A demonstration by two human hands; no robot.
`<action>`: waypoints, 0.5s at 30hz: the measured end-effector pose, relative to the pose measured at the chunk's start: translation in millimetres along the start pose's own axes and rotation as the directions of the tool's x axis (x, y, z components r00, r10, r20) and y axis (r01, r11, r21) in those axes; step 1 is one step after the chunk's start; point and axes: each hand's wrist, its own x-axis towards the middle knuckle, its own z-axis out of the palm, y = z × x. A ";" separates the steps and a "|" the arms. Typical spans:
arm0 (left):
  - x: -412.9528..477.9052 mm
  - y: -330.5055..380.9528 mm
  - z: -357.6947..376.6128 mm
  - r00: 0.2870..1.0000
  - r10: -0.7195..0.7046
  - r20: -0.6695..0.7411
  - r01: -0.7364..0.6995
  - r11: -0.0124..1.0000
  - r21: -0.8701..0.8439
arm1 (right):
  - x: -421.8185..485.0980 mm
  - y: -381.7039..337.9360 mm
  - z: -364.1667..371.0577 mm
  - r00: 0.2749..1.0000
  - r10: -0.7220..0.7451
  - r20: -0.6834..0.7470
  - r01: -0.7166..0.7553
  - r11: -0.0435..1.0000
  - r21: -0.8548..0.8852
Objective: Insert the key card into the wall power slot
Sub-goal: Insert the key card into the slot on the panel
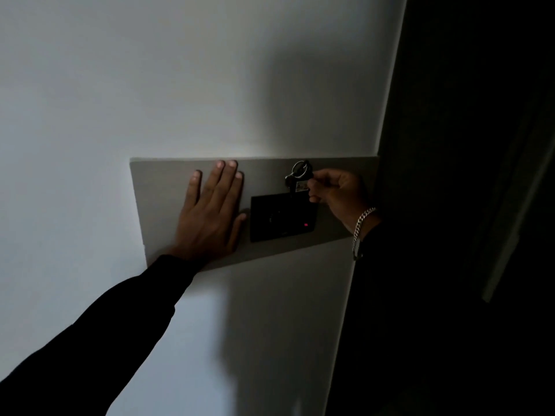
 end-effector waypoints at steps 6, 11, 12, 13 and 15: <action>2.2 6.6 16.0 0.998 -0.059 -0.035 0.064 0.981 0.184 | 29.6 14.4 -0.6 0.998 -0.007 0.067 0.004 0.999 0.037; 1.8 6.6 20.8 0.995 -0.078 -0.058 0.092 0.953 0.290 | 39.3 27.1 -5.8 0.992 -0.012 0.124 0.006 0.999 0.050; 2.0 6.9 21.4 0.994 -0.083 -0.068 0.100 0.947 0.306 | 40.3 30.8 -6.9 0.990 -0.014 0.140 0.009 0.999 0.036; 2.6 7.5 21.6 0.994 -0.085 -0.073 0.104 0.945 0.311 | 40.2 34.8 -7.7 0.987 -0.017 0.158 0.014 1.000 0.016; 4.6 8.4 22.3 0.993 -0.084 -0.082 0.106 0.944 0.312 | 38.2 41.2 -7.3 0.985 -0.017 0.172 0.019 1.000 -0.012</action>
